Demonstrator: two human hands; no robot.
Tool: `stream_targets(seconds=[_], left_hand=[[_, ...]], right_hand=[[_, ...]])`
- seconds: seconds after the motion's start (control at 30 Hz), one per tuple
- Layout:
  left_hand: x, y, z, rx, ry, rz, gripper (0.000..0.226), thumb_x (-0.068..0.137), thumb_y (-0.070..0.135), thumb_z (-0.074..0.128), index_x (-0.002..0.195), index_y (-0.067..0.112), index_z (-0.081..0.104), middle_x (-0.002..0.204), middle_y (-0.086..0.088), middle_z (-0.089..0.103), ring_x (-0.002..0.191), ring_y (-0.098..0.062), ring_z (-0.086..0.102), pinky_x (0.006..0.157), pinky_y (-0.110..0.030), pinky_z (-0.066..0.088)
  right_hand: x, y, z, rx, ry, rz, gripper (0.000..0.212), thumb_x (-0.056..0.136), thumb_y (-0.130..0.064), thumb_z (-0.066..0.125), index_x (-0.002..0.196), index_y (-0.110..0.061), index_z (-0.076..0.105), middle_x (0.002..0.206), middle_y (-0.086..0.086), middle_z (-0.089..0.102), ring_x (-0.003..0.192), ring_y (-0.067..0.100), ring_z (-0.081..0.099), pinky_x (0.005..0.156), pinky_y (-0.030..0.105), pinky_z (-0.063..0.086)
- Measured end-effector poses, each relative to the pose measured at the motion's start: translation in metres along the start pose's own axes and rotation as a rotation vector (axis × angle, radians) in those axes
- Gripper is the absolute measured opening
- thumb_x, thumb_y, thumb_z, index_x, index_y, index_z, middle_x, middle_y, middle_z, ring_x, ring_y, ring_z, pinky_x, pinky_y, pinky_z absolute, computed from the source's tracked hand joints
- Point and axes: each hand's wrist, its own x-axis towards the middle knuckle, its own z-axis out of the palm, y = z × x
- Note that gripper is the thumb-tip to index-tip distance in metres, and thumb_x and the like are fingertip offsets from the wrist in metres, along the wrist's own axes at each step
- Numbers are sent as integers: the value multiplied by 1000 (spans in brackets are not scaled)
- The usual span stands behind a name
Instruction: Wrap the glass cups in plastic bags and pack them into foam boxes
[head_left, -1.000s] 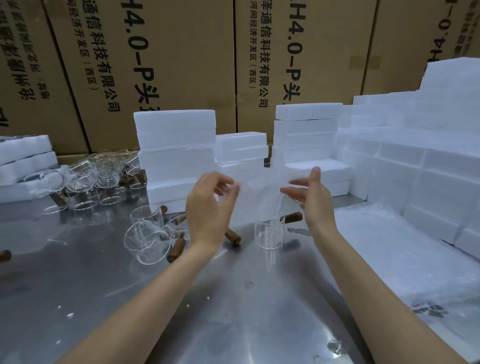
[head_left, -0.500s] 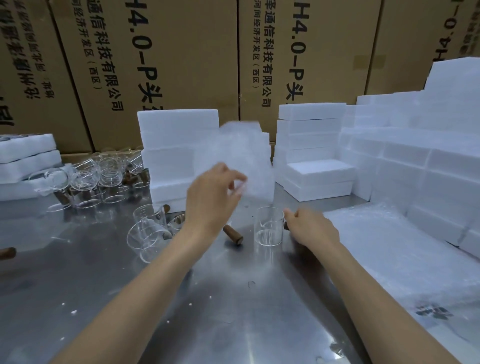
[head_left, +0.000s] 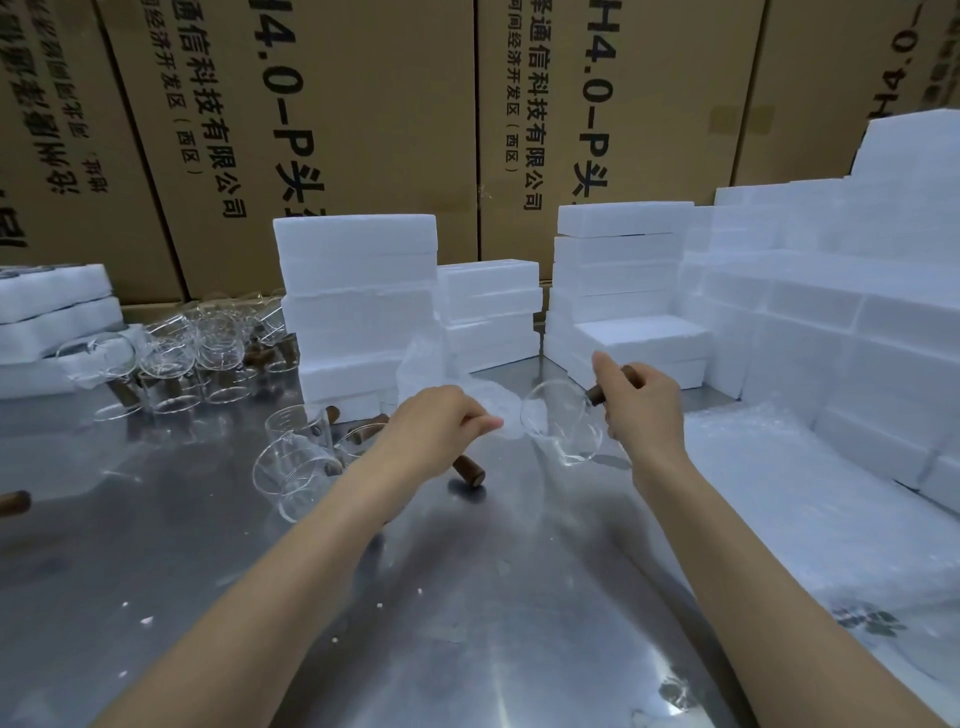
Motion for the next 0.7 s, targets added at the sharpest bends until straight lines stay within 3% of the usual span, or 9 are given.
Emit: stream_targets(seconds=[0.07,0.13,0.23,0.3,0.37,0.5,0.6,0.7], left_hand=[[0,3,-3,-72,-41,-7,31,98,41,46,75,21,52,83,-9,53,78,-22,47,70,-31,35],[-2,8,-6,-149,-61,-2,29,98,44,45,86,29,68,92,-6,65,83,-22,56,74,-29,41],[-5,22,-5,-231,13,63,30,95,46,50,79,32,71,86,-3,68,66,-17,55,58,-18,38],[-5,30,1,-223,50,111,28,93,46,55,76,29,70,78,-2,64,55,-7,49,53,-17,35],[-7,35,12,-215,45,99,26,90,45,60,83,22,70,81,1,63,49,-1,51,49,-19,37],[-10,36,31,-292,42,33,21,89,40,64,86,20,70,84,2,67,39,10,48,41,-16,31],[-7,35,29,-503,109,-59,15,88,30,66,75,24,69,69,10,65,39,3,47,45,-16,39],[-4,33,18,-738,233,-138,23,86,32,68,64,28,67,54,16,60,42,-5,48,50,-18,44]], right_hand=[[1,-3,0,166,-31,102,34,89,-29,54,59,-14,49,48,-8,52,44,10,37,48,24,36],[2,-6,0,400,-55,246,31,88,-22,51,59,-16,43,46,-5,42,43,11,32,43,20,32],[1,-9,-4,748,-69,409,29,87,-13,50,59,-16,41,43,-5,41,37,8,32,38,16,30],[1,-11,-8,947,-85,468,31,88,-11,49,59,-15,37,39,-6,36,29,5,27,30,15,25],[1,-11,-11,1048,-96,494,33,90,-13,48,59,-15,35,37,-7,33,28,5,22,34,13,21],[0,-14,-10,948,-126,431,33,89,-14,49,59,-17,37,38,-8,36,29,5,27,33,14,22],[-4,-17,-4,739,-148,296,35,89,-15,51,56,-18,39,43,-6,38,33,6,33,36,16,23],[-7,-18,2,420,-97,79,42,86,-16,51,47,-22,35,45,-8,35,41,9,29,41,20,23]])
